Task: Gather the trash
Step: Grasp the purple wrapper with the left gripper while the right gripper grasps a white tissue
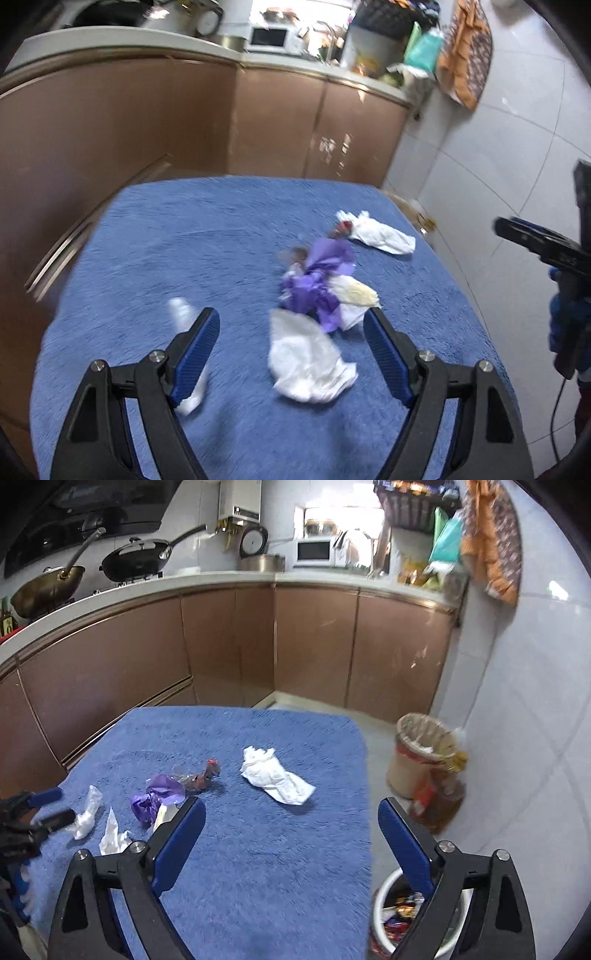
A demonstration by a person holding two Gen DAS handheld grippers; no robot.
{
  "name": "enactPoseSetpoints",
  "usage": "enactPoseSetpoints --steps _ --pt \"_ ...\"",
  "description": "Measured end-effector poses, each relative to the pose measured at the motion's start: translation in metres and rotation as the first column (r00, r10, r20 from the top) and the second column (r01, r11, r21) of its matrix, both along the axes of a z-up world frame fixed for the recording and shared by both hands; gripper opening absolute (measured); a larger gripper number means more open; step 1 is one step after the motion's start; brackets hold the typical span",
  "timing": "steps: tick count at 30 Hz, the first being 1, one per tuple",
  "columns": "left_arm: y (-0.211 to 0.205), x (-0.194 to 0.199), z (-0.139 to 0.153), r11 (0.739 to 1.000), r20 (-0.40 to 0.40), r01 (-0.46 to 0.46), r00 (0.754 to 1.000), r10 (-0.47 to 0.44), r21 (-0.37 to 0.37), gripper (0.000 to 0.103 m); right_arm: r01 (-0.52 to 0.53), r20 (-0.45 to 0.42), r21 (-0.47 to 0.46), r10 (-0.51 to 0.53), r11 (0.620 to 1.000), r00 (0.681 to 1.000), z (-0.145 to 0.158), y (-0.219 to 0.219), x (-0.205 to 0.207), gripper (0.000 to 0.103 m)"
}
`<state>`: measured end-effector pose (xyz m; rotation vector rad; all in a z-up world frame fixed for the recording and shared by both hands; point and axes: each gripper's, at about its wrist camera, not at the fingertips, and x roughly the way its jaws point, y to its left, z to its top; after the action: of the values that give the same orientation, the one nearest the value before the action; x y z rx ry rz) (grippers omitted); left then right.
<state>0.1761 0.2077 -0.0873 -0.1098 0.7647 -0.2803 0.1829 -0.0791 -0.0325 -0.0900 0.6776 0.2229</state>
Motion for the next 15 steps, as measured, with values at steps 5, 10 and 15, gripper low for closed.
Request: enactPoseSetpoints --steps 5,10,15 --pt "-0.017 0.042 -0.014 0.997 -0.076 0.071 0.994 -0.072 -0.016 0.042 -0.052 -0.05 -0.001 0.052 0.999 0.997 -0.026 0.01 0.041 0.087" --pt "-0.031 0.062 -0.027 0.995 -0.117 0.104 0.988 -0.103 0.004 0.031 -0.104 -0.097 0.011 0.105 0.995 0.99 -0.051 0.016 0.081 0.083" --pt "-0.041 0.074 -0.034 0.993 -0.141 0.111 0.985 -0.104 0.047 0.025 -0.161 -0.156 0.019 0.162 0.987 0.974 -0.08 0.025 0.124 0.078"
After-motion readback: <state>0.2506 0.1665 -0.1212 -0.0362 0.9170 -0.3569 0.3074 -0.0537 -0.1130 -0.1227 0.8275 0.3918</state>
